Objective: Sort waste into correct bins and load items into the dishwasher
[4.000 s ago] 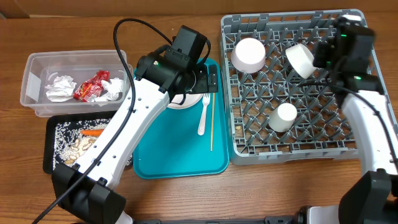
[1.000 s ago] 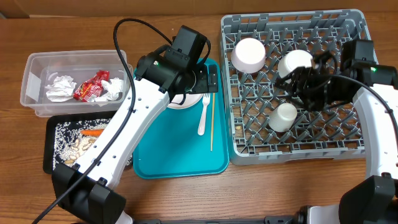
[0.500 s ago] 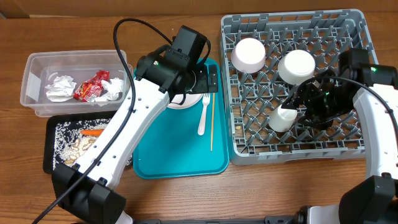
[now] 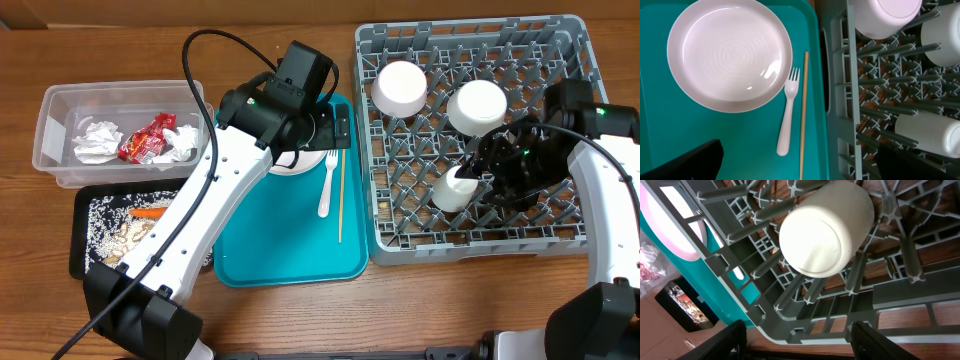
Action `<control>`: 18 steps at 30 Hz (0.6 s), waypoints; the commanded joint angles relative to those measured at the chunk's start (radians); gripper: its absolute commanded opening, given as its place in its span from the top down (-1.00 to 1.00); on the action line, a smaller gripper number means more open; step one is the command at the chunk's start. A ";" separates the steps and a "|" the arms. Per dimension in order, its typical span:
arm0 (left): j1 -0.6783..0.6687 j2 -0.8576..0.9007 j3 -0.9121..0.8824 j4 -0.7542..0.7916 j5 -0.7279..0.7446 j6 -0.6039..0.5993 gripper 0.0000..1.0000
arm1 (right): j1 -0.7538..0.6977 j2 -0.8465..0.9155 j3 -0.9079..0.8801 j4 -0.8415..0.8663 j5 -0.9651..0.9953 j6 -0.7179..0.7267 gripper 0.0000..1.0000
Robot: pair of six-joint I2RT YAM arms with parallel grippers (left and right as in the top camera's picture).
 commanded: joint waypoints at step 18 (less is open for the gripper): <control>-0.001 -0.009 0.015 -0.081 -0.388 0.061 -0.98 | 0.000 -0.002 0.008 -0.002 0.013 -0.002 -0.37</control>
